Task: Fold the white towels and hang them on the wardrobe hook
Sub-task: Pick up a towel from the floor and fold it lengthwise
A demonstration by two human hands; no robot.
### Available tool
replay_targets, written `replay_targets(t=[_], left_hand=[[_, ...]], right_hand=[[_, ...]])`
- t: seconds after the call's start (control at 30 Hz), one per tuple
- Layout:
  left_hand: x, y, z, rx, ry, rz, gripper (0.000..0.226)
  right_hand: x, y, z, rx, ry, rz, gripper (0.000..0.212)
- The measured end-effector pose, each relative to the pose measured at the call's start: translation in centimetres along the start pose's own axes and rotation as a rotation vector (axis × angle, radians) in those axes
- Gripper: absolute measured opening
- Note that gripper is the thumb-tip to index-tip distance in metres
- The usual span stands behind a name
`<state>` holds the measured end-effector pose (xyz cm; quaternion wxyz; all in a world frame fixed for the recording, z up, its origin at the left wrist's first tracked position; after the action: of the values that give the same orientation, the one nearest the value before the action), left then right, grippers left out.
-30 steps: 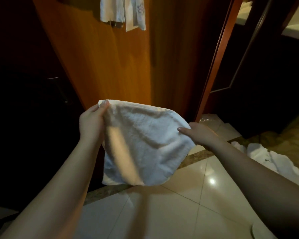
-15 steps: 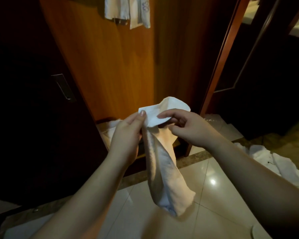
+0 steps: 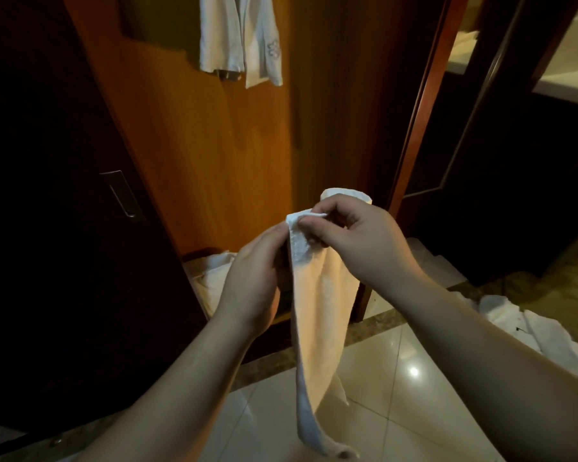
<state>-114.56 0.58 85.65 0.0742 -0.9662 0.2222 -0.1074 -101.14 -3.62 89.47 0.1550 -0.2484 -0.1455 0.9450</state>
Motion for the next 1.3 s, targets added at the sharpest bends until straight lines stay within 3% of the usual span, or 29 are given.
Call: replay_targets(t=[0.3,0.57,0.67,0.77,0.87,0.93,1.03,1.17,1.3], left_hand=[[-0.1,-0.1,-1.4,0.102,-0.078,-0.072,0.032],[-0.3,-0.4,-1.8,0.113,-0.003,0.058,0.031],[-1.5,-1.3,-1.6,0.126,-0.022,0.015,0.026],[-3.6,-2.5,-2.1,0.155,0.0,-0.101,0.018],[-5.3,-3.3,-3.2,0.205,-0.068,-0.126,0.015],[-6.0,-3.4,-3.7,0.223,-0.157,-0.126,0.016],[-6.7,-3.4,-4.5,0.252,-0.173,-0.165,0.018],[-7.1,-3.7,-5.3,0.297,-0.154,-0.159,0.017],[-7.1,-3.7,-5.4,0.319,-0.153,-0.116,0.018]], right_hand=[[0.1,0.0,0.3,0.021,-0.012,-0.053,0.007],[-0.3,-0.6,1.1,0.009,-0.021,-0.046,0.005],[-0.6,-1.8,0.6,0.125,0.197,0.111,0.014],[-2.3,-3.3,-1.4,0.235,0.687,0.308,0.029],[-4.8,-3.8,-3.0,0.351,0.738,0.386,0.022],[-5.9,-4.2,-2.8,0.265,0.757,0.382,0.025],[-6.6,-4.6,-1.3,0.08,0.611,0.214,0.019],[-5.9,-3.7,-1.5,0.068,0.267,-0.043,0.008],[-5.1,-3.8,-2.2,0.125,-0.237,-0.167,0.032]])
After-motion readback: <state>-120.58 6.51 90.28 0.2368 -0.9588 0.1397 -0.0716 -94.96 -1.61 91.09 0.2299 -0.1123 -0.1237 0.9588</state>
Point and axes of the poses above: each hand's wrist, its own y-axis away from the middle knuckle, its own x-axis out of the palm, z = x × y, the point moved 3 cm from there along -y, towards the middle knuckle, and after that the axes turned 5 degrees about x, right-handed, at the moved point
